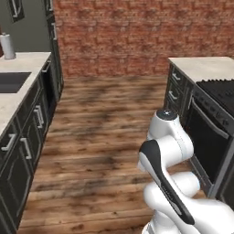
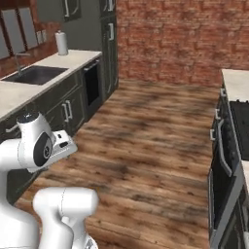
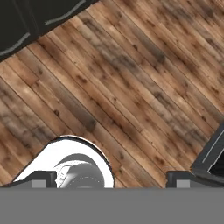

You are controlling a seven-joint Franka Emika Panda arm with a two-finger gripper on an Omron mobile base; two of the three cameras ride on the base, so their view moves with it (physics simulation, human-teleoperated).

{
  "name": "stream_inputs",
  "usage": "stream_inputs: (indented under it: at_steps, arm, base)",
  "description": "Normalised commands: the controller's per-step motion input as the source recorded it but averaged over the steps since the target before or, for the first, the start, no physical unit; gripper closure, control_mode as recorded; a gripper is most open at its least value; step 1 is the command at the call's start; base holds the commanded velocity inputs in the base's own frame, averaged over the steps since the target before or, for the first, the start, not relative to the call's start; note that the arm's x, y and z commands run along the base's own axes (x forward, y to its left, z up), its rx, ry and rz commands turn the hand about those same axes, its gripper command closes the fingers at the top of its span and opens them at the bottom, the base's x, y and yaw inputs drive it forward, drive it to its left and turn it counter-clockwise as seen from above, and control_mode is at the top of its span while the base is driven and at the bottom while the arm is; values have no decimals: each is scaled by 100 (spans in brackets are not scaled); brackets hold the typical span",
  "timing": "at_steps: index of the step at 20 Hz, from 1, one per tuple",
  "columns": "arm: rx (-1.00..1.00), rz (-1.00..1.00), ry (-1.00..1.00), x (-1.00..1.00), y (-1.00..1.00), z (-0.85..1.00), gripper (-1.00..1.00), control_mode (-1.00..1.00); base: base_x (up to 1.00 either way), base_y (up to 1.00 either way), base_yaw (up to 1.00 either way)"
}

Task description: Place the potato and broccoli inside the fridge drawer. Close the drawer after placing the vegetables.

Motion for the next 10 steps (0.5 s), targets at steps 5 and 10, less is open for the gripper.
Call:
stream_inputs:
  at_steps: [5,10]
  arm:
    - [0,0,0,0,0,0,-100,100]
    - [0,0,0,0,0,0,-100,100]
  base:
    - [33,-3,-61]
    - [30,1,-63]
